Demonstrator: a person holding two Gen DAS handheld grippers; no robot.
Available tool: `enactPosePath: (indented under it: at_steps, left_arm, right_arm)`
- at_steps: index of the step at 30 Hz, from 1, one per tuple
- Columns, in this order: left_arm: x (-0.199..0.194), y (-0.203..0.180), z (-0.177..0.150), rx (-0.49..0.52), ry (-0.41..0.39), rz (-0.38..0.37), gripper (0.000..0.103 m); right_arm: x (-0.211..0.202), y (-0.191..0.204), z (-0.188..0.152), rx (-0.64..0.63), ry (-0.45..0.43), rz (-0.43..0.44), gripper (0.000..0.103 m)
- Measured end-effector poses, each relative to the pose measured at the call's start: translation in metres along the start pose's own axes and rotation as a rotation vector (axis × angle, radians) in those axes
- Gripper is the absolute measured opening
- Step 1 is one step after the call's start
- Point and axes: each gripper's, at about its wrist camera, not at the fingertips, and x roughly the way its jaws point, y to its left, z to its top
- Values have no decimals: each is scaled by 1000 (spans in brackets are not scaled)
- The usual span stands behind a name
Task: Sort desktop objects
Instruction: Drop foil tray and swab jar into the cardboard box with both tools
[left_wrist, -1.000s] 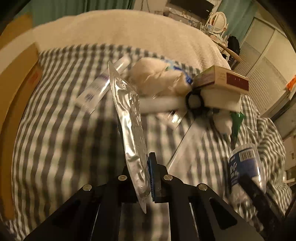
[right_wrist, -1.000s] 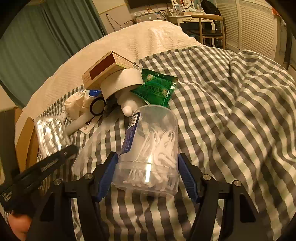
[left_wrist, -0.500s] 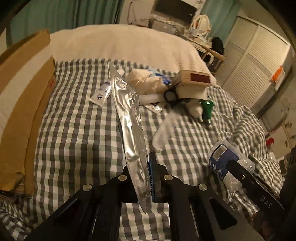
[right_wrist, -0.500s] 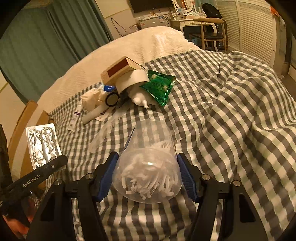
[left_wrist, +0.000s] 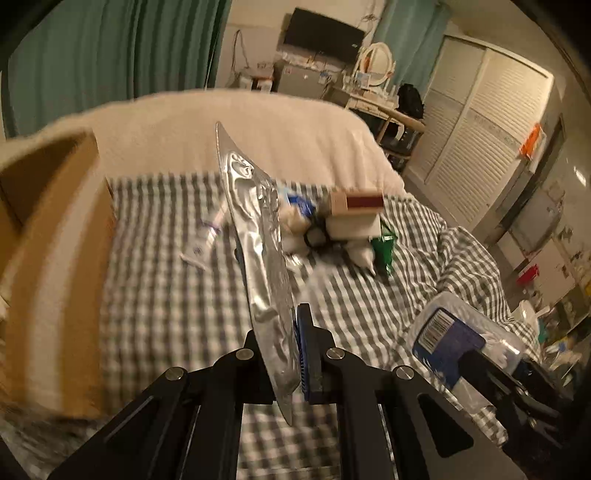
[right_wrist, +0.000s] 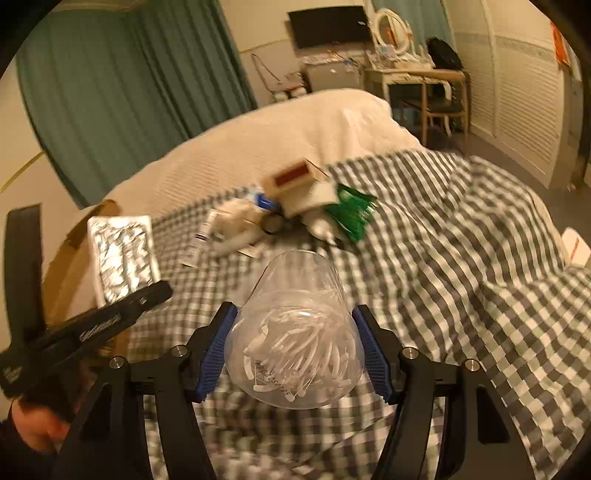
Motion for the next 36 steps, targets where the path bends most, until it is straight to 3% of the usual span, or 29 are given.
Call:
enactPosePath:
  at_steps: [10,19,25,30,36]
  left_arm:
    - [-67,65,49,39,-83,66,9]
    - [-90,155,69,7,-90,150,9]
    - [-75,214,68,-22,-5,217,9]
    - [-55,248,55,-49,68,259,9]
    - [-31,264,40,-52,129,271,9]
  right_arm:
    - [-34,82,24,-58,-31,127,64]
    - [-27,180,47,-135,-13,295,64]
    - [-6,247,43,-184,36,435,64]
    - [25,286,33,-225,114,465,64]
    - [55,299,22,-211,171,462,64]
